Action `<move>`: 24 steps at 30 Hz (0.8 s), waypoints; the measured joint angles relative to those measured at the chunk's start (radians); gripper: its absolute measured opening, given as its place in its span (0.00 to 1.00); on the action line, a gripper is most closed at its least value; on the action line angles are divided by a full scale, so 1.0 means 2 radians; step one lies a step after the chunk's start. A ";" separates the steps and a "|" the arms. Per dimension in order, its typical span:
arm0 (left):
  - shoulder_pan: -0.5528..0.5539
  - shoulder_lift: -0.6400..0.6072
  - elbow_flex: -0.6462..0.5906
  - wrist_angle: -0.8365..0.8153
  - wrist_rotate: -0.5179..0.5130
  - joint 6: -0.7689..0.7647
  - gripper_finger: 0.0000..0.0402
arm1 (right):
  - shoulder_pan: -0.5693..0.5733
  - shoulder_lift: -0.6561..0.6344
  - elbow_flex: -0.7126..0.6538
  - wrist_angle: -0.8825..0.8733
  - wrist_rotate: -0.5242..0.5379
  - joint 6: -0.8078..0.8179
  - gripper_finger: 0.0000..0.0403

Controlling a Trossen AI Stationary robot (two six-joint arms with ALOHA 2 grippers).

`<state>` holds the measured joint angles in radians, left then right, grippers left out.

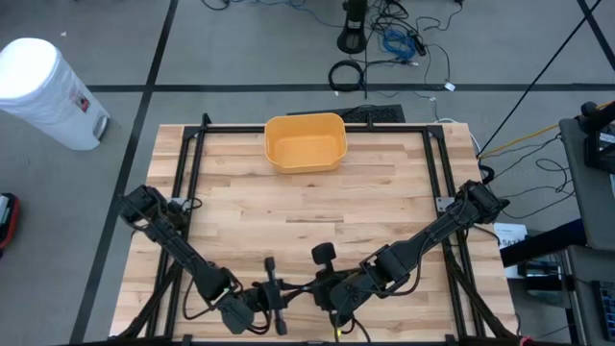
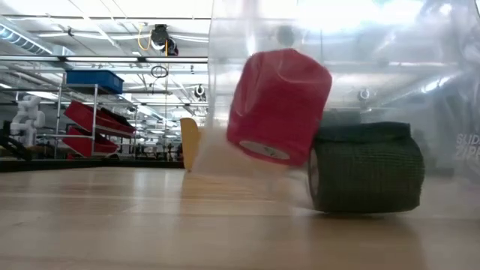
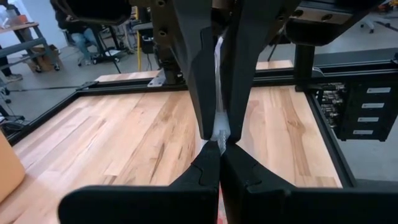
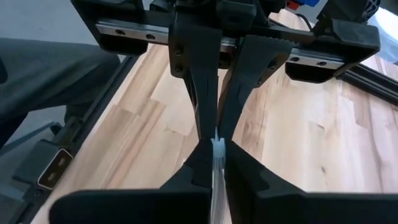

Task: Roll bandage
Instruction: Close the transparent zip bag

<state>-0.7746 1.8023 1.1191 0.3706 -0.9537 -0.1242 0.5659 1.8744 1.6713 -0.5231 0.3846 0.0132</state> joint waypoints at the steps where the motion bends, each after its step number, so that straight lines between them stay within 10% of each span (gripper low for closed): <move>1: 0.000 0.000 0.000 0.000 0.000 0.000 0.00 | 0.000 0.000 0.000 -0.003 0.000 0.000 0.02; 24: -0.014 0.000 0.000 0.004 -0.002 0.005 0.00 | 0.026 -0.025 0.001 -0.089 0.003 0.045 0.03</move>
<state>-0.8028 1.8027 1.1194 0.3794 -0.9569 -0.1139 0.6183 1.8253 1.6726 -0.7012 0.3897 0.1034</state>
